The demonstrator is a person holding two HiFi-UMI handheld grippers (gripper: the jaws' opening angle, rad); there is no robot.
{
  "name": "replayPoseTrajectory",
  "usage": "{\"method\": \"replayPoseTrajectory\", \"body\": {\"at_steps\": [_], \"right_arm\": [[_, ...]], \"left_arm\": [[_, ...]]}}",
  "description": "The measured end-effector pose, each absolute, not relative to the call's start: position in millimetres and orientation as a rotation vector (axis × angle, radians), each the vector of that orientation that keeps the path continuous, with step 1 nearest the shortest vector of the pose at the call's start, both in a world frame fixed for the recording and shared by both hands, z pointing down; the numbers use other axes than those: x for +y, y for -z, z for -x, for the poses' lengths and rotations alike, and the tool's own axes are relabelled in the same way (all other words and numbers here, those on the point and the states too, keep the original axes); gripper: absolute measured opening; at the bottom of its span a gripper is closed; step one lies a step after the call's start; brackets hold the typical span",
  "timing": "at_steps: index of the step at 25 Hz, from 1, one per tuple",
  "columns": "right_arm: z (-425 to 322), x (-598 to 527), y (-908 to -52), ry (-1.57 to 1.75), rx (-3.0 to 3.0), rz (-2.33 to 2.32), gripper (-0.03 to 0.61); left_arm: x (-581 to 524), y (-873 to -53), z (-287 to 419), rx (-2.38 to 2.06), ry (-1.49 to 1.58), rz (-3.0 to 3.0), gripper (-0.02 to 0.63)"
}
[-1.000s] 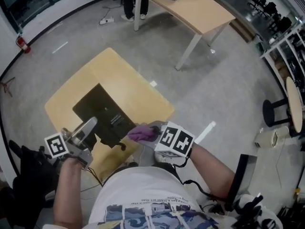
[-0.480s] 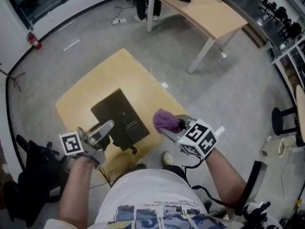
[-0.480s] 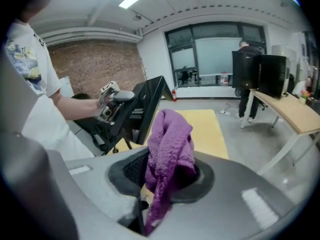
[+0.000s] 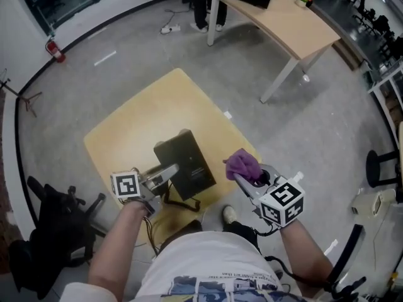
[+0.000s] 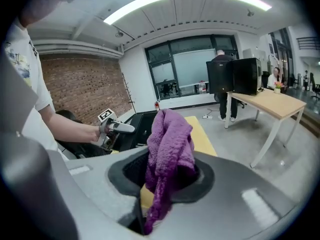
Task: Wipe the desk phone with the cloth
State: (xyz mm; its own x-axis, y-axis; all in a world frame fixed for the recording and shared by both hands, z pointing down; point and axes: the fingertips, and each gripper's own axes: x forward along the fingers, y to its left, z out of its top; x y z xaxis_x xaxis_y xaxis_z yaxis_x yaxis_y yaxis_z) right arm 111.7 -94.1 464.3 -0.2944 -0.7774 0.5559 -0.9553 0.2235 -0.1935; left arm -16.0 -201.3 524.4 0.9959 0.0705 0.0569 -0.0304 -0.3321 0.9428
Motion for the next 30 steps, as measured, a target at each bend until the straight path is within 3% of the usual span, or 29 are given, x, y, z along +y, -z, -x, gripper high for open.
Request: {"method": "replayPoseTrajectory", "body": {"at_steps": [12, 22, 26, 30], "right_arm": [[-102.5, -64.5, -483.7, -0.827, -2.057, -1.595, 0.103], [-83.8, -58.6, -486.0, -0.871, -2.032, -1.586, 0.103], [-80.0, -56.5, -480.8, -0.853, -2.025, -1.567, 0.103], [-77.3, -50.9, -479.1, -0.814, -2.033, -1.539, 0.103]], "left_arm": [[-249.3, -632.4, 3.6, -0.068, -0.258, -1.92, 0.179], [-251.3, -647.8, 9.5, -0.035, -0.295, -1.877, 0.188], [-257.4, -647.3, 8.1, -0.097, -0.364, -1.97, 0.218], [-271.9, -640.1, 20.0, -0.198, -0.364, -2.044, 0.304]]}}
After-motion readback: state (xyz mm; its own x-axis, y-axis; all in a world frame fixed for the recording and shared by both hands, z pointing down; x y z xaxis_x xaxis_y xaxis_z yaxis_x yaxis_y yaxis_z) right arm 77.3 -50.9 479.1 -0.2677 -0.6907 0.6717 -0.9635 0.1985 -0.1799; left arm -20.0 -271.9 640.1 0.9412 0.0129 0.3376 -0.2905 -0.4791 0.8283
